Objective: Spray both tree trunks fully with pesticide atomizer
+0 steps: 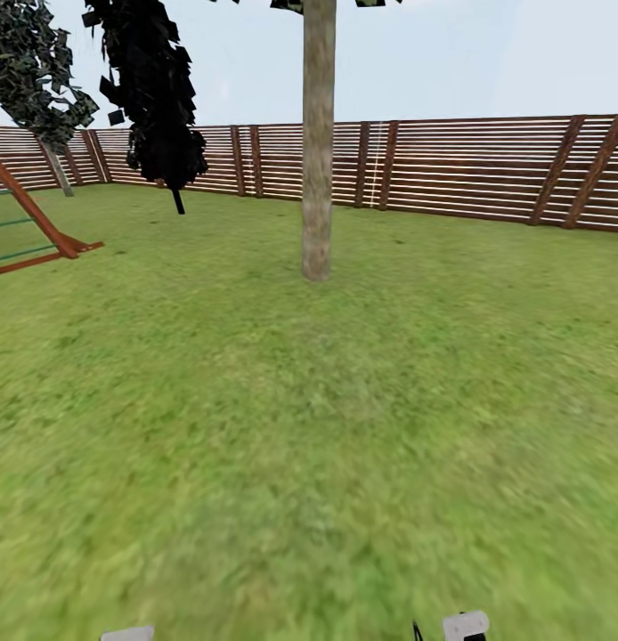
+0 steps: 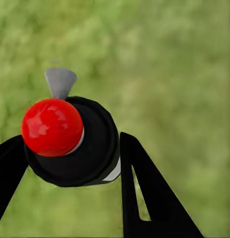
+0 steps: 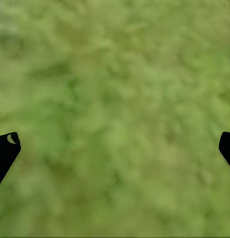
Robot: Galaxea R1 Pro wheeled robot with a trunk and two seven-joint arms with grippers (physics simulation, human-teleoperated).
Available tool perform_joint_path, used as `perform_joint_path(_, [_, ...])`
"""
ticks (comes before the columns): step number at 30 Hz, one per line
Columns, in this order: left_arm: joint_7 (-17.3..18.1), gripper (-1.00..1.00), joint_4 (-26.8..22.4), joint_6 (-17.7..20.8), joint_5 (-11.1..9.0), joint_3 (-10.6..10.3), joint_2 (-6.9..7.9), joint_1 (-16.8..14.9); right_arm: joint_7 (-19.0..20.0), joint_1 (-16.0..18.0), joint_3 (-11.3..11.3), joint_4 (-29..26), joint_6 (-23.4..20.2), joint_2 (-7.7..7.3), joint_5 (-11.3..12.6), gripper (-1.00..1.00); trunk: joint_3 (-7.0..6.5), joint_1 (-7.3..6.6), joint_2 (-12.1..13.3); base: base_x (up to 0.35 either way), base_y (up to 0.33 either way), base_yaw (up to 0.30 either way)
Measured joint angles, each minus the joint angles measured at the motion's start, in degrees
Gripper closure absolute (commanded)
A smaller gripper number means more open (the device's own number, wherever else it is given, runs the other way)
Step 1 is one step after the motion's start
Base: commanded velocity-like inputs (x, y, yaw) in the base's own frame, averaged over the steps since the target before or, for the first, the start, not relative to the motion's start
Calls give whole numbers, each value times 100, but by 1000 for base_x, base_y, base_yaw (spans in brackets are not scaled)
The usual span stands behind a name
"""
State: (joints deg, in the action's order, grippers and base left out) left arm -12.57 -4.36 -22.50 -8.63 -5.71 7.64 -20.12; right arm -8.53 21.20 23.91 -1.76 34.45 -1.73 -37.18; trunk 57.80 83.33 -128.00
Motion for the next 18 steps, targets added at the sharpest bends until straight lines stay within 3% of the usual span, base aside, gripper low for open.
perform_joint_path(18, [0,100,-3,-3,1,-1,-3,0,0,0,0,0,0,6,0,-100,0,0,0,343,0,0])
